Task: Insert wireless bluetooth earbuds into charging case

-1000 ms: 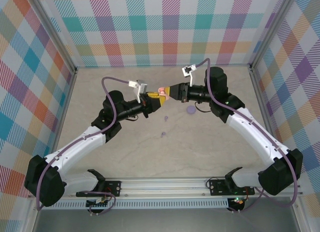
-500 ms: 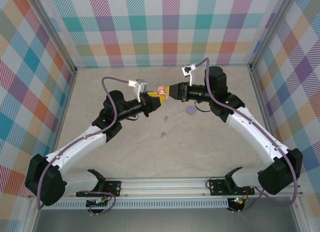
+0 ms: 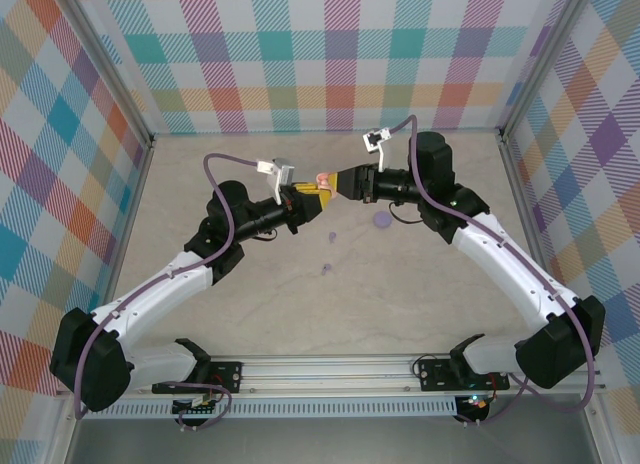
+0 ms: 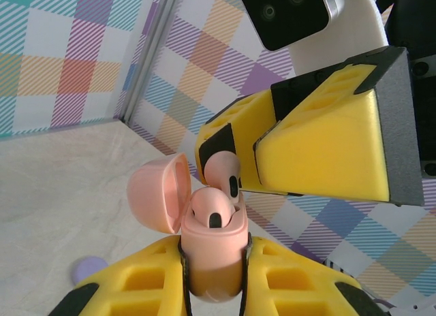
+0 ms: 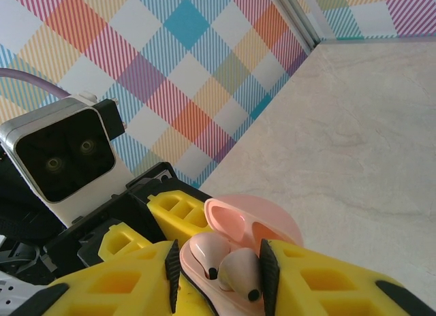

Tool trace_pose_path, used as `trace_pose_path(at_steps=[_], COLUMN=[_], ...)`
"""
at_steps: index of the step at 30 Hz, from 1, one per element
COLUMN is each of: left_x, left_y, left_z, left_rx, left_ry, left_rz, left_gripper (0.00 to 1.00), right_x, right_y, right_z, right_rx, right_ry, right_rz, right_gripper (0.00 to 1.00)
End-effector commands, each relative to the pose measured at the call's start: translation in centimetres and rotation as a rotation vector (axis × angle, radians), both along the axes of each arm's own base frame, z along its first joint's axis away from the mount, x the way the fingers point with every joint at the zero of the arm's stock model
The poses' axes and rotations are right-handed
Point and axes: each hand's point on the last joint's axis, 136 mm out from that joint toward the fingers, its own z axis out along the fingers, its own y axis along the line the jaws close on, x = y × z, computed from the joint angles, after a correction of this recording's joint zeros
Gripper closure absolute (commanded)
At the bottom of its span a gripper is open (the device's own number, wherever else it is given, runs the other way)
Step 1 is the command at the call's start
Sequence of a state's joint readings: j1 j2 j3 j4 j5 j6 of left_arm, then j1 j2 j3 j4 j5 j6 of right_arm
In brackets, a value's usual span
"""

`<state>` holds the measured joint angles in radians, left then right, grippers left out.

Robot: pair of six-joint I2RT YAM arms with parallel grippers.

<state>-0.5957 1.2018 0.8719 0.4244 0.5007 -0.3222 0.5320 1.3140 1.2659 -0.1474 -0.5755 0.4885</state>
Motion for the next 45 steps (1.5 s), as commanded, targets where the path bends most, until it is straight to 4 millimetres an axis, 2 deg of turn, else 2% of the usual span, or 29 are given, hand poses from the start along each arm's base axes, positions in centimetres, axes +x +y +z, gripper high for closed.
trace_pose_path(at_steps=[1, 5, 11, 16, 21, 26, 31, 36, 40, 45], left_x=[-0.7, -0.7, -0.9, -1.0, -1.4, -2.2, -3.1, -3.8, -4.4, -4.9], left_y=[-0.2, -0.2, -0.2, 0.2, 0.8, 1.0, 1.0, 0.2, -0.3, -0.7], left_z=[1.8, 1.6, 1.3, 1.3, 1.7, 2.4, 3.3, 3.8, 4.9, 5.3], left_rx=[-0.037, -0.029, -0.010, 0.012, 0.037, 0.064, 0.044, 0.019, -0.038, -0.050], left_ry=[-0.071, -0.067, -0.070, -0.083, -0.114, -0.129, -0.155, -0.141, -0.163, -0.166], left_rz=[-0.024, -0.026, -0.027, -0.009, 0.009, -0.012, -0.046, -0.120, -0.170, -0.220], left_gripper=[1.00, 1.00, 1.00, 1.00, 1.00, 1.00, 1.00, 1.00, 1.00, 1.00], right_x=[-0.2, -0.2, -0.1, -0.6, -0.2, 1.0, 1.6, 1.0, 1.0, 0.3], right_y=[0.2, 0.1, -0.8, -1.4, -2.9, -5.1, -5.9, -5.4, -5.0, -4.3], right_z=[0.7, 0.8, 1.3, 1.6, 1.1, -0.9, -2.2, -2.8, -3.3, -2.6], right_rx=[-0.007, -0.010, -0.033, -0.057, -0.111, -0.195, -0.164, -0.139, -0.100, -0.039], right_ry=[-0.017, -0.020, -0.048, -0.070, -0.079, -0.029, 0.023, 0.043, 0.063, 0.047], right_rz=[0.010, 0.006, -0.046, -0.064, -0.144, -0.249, -0.230, -0.142, -0.085, -0.012], right_gripper=[0.60, 0.55, 0.42, 0.40, 0.41, 0.45, 0.56, 0.64, 0.70, 0.74])
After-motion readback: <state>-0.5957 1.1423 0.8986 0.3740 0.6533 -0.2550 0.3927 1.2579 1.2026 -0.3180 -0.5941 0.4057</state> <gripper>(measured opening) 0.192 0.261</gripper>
